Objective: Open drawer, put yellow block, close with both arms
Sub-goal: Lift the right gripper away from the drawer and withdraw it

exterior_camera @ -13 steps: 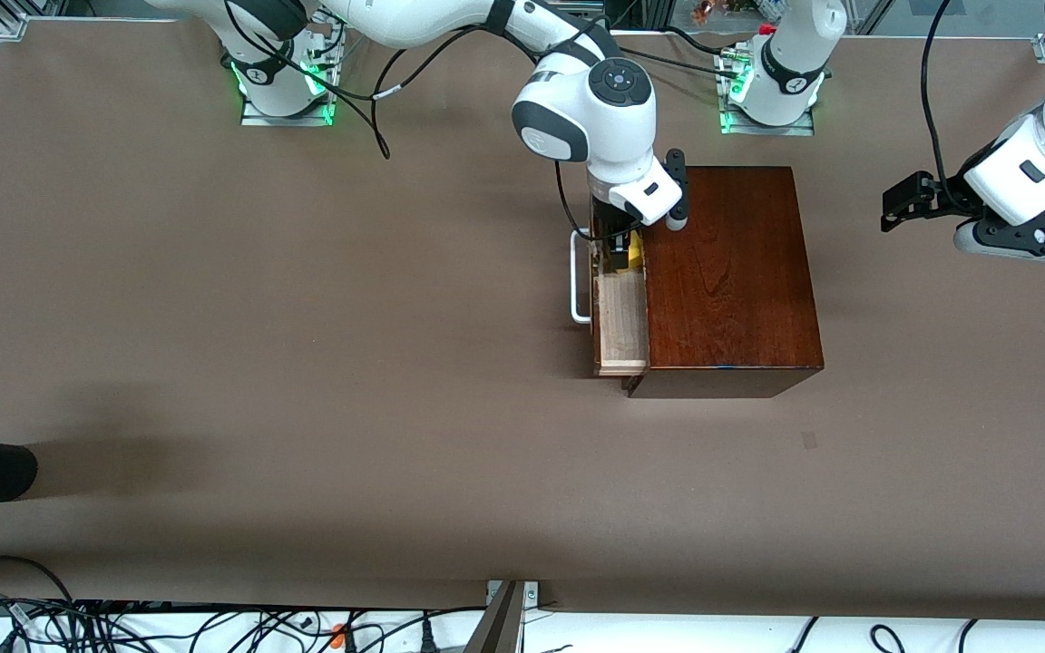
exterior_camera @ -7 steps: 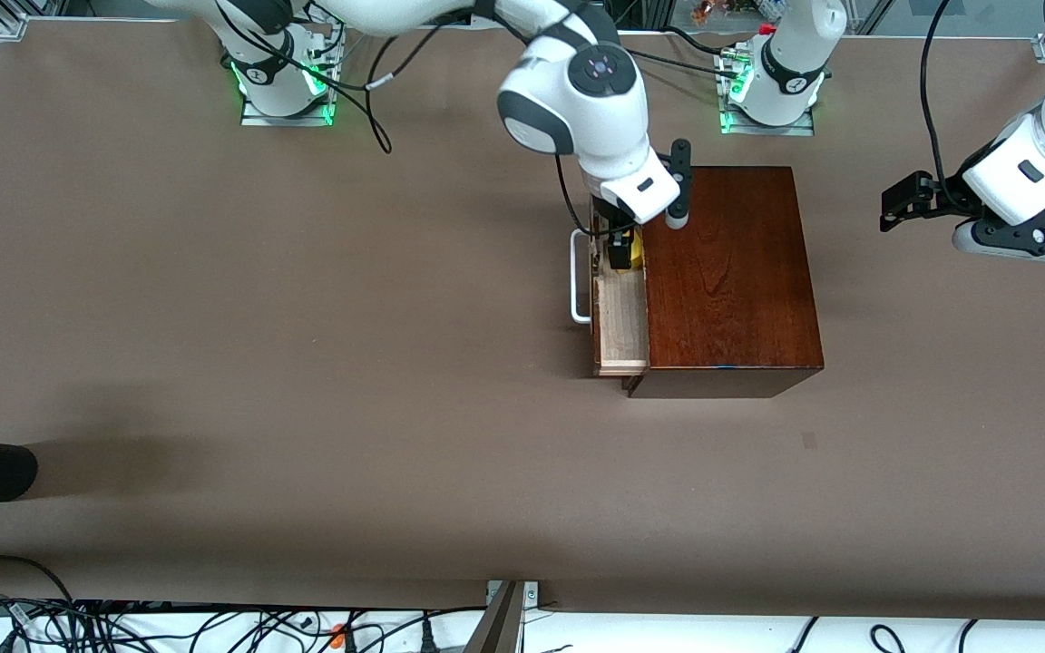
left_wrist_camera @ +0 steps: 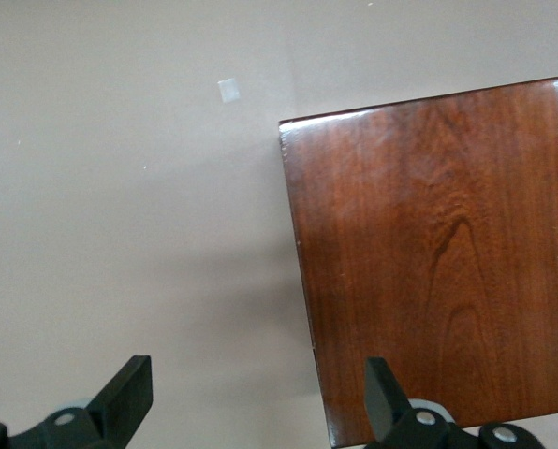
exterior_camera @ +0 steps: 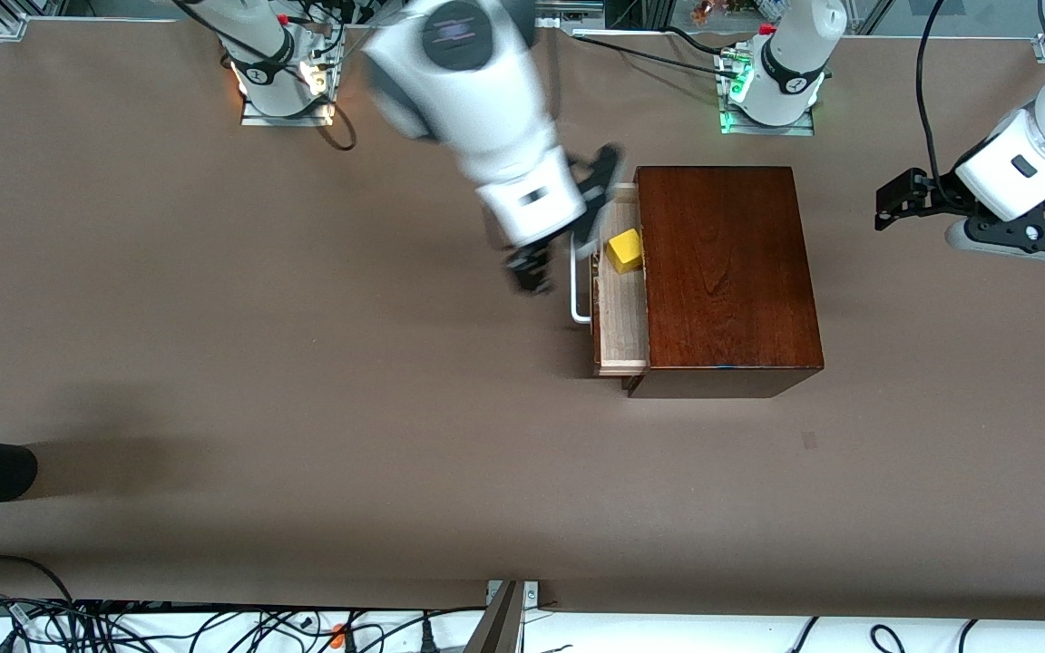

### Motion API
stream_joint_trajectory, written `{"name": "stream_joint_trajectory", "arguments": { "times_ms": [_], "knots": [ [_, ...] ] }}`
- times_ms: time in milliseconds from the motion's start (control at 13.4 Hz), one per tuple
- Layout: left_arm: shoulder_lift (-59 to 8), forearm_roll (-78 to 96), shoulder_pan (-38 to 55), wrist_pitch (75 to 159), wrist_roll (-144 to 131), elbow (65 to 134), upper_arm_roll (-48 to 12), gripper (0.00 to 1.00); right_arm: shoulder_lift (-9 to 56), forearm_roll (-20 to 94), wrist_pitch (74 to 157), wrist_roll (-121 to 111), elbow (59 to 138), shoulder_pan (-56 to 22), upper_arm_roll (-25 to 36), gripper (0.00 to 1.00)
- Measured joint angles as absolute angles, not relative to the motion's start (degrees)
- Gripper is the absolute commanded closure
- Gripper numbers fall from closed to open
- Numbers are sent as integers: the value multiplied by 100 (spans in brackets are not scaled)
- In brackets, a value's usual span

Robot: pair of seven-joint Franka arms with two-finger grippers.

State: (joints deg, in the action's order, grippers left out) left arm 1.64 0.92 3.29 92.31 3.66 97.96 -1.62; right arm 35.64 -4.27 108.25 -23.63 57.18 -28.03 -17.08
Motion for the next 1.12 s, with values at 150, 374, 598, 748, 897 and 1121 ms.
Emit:
{"name": "stream_joint_trajectory", "arguments": {
  "times_ms": [150,374,598,748,897,1121],
  "knots": [
    [156,93,342,9231,359,9670,-350,0,3326,-402,10536,-2408,5714,-2198,-1704,0],
    [88,94,354,9232,265,9487,-616,0,3028,-304,9944,-2383,5717,-1448,-1645,0],
    [-40,306,354,9232,208,9352,-692,0,2877,235,9639,-2372,5744,-646,-1468,0],
    [-136,565,351,9234,6,9329,-689,0,2589,490,9546,-2257,6091,-391,-1125,0],
    [-360,824,429,9283,-334,9256,-736,0,2003,613,9532,-1851,6878,-387,-783,0],
    [-962,899,913,9453,-1208,8857,-801,0,933,596,9653,-1346,8283,-398,-512,0]
  ]
}}
